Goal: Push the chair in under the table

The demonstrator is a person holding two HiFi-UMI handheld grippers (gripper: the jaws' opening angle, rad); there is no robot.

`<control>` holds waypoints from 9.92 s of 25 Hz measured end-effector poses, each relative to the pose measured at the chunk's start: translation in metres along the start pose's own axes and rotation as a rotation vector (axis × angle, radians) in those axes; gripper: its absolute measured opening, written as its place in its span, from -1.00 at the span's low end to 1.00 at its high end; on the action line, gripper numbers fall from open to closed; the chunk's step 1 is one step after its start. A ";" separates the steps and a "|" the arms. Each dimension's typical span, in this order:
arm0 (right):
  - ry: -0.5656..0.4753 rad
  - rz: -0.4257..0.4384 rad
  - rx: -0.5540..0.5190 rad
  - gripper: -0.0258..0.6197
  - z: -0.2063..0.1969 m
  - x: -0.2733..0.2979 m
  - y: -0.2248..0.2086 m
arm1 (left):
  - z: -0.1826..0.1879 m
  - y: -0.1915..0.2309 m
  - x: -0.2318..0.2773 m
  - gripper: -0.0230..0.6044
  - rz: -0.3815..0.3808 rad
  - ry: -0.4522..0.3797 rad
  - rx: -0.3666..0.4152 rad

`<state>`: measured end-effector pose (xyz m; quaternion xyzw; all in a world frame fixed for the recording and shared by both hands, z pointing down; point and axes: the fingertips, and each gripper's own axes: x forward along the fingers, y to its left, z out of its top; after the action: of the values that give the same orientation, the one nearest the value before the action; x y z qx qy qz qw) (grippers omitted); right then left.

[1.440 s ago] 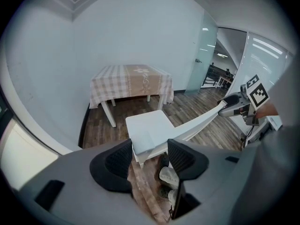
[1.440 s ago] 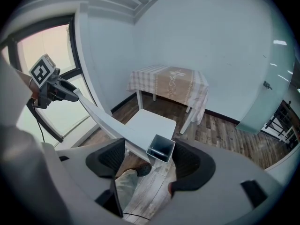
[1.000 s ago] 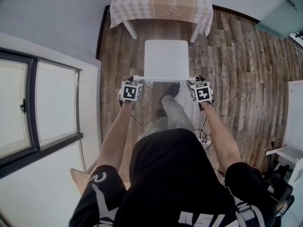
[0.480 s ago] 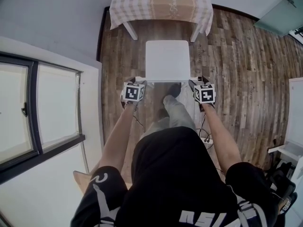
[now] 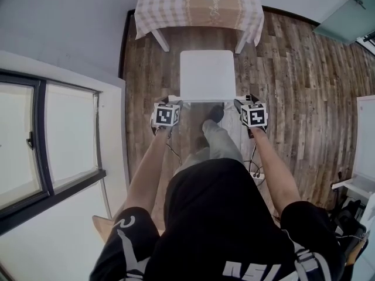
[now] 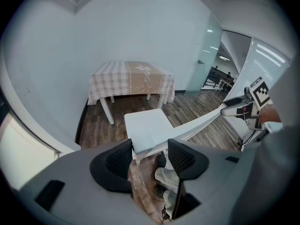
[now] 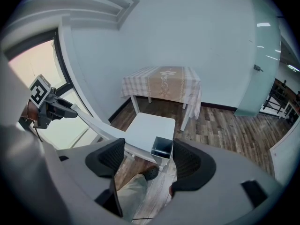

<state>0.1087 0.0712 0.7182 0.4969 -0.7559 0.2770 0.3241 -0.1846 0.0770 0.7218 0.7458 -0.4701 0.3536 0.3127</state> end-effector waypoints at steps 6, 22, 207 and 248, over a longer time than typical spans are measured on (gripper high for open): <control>0.010 -0.003 0.002 0.13 0.007 0.008 -0.008 | 0.010 0.001 0.007 -0.14 -0.002 -0.014 -0.004; 0.032 0.014 -0.015 0.14 0.034 0.025 -0.024 | 0.035 0.008 0.024 -0.11 -0.030 -0.013 -0.013; 0.105 0.101 -0.042 0.16 0.364 0.288 -0.141 | 0.365 0.203 0.245 -0.03 0.083 0.215 0.049; 0.199 0.120 -0.232 0.37 0.419 0.330 -0.152 | 0.410 0.235 0.277 -0.04 0.045 0.259 0.038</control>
<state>0.0626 -0.4813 0.7189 0.3804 -0.7753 0.2546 0.4352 -0.2205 -0.4691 0.7534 0.6891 -0.4355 0.4625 0.3487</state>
